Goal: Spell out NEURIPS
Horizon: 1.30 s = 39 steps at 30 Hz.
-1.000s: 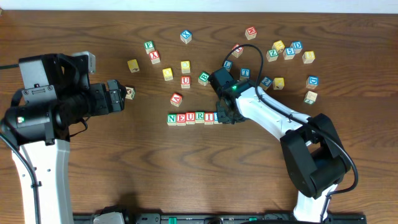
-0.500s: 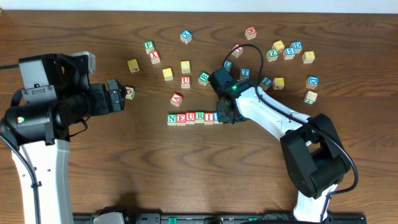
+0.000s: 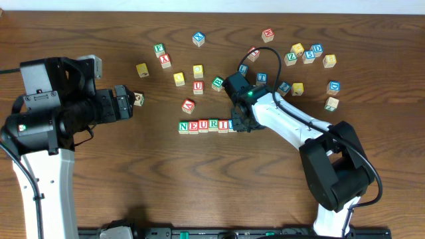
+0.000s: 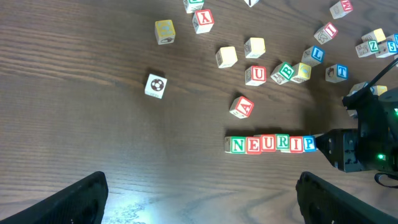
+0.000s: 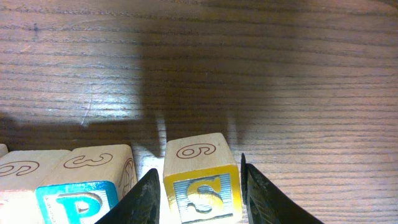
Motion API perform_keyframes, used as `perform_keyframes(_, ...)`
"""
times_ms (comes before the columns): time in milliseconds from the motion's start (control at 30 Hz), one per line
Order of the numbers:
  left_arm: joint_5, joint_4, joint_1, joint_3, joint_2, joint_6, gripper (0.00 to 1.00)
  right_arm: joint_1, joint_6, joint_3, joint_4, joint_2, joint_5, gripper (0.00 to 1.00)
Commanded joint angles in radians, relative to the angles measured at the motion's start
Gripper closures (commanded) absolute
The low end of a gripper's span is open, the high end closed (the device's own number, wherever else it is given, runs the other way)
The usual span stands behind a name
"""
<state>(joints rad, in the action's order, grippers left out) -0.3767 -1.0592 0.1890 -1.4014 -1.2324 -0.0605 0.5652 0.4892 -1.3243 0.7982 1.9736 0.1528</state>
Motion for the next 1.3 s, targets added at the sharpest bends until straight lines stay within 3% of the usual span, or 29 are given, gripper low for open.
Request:
perform_keyframes(0,-0.007,-0.002,0.004,-0.016,0.005,-0.010,0.05,-0.002,0.004,0.005,-0.001,-0.023,0.014,0.62)
perform_keyframes(600,-0.007,-0.002,0.004,-0.016,0.005,-0.010,0.05,-0.002,-0.009,-0.108,0.034,-0.023,0.015,0.61)
perform_keyframes(767,-0.007,-0.002,0.004,-0.016,0.005,-0.010,0.05,-0.002,-0.012,-0.177,0.097,-0.023,0.102,0.61)
perform_keyframes(1000,-0.007,-0.002,0.004,-0.016,0.005,-0.010,0.05,-0.011,0.031,-0.208,0.194,-0.023,0.277,0.70)
perform_keyframes(1267,-0.007,-0.002,0.004,-0.016,0.005,-0.010,0.05,-0.040,0.049,-0.186,0.252,-0.023,0.286,0.87)
